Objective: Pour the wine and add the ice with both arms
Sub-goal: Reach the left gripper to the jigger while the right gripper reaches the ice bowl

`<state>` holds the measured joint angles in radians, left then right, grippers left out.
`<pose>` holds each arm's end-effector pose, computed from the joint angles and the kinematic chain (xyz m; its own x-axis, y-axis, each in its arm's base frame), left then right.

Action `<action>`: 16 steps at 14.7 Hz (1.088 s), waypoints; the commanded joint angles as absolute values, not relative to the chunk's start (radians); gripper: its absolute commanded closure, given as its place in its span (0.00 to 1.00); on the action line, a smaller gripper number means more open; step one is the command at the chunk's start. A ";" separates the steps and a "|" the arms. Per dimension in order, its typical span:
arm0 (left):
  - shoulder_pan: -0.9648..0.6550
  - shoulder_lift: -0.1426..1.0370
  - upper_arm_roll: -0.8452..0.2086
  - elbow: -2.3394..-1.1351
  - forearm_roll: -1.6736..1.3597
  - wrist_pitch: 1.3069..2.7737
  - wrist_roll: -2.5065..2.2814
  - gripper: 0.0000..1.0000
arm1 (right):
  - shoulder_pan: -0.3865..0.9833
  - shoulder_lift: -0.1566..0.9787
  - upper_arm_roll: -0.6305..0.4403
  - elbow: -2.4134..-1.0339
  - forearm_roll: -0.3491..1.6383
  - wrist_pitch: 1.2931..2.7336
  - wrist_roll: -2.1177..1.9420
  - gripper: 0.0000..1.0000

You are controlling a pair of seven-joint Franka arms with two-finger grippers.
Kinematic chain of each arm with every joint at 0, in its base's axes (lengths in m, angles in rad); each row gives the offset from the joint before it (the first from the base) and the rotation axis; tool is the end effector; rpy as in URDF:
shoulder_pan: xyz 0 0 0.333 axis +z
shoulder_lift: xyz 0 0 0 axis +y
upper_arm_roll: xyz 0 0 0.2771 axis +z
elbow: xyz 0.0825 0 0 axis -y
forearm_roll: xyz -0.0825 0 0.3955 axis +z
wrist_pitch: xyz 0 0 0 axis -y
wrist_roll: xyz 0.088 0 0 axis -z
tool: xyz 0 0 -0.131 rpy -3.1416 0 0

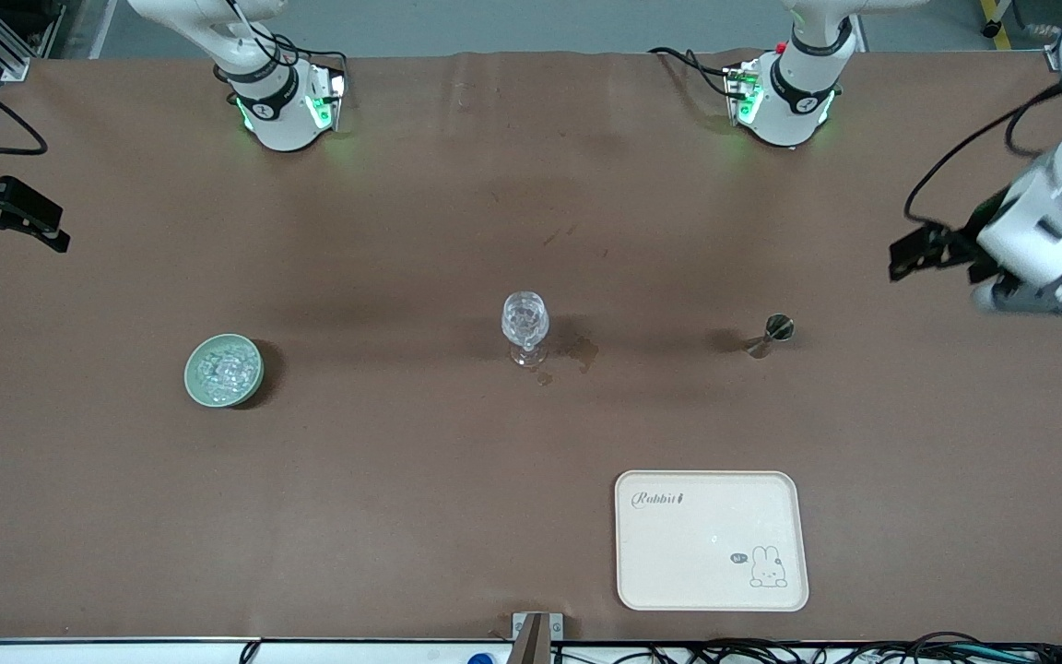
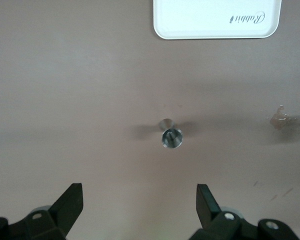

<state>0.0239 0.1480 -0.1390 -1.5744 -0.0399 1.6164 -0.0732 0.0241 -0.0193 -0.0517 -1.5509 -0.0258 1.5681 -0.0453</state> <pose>0.5952 -0.0700 0.4782 0.9933 -0.0402 -0.1086 -0.0347 -0.9980 0.0521 0.5615 -0.0191 0.5819 0.9992 0.0176 0.0353 0.0167 -0.9995 0.0264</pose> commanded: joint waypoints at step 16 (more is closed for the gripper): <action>0.281 0.623 -0.140 -1.612 -0.590 1.582 -0.414 0.14 | 0.000 0.202 -0.052 -1.855 -0.014 2.014 -0.043 0.07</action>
<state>0.2784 0.5878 -0.1335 -1.6151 -0.5510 1.6024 -0.3497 0.0111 0.1913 -0.0589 -1.8335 -0.0246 1.9937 -0.0453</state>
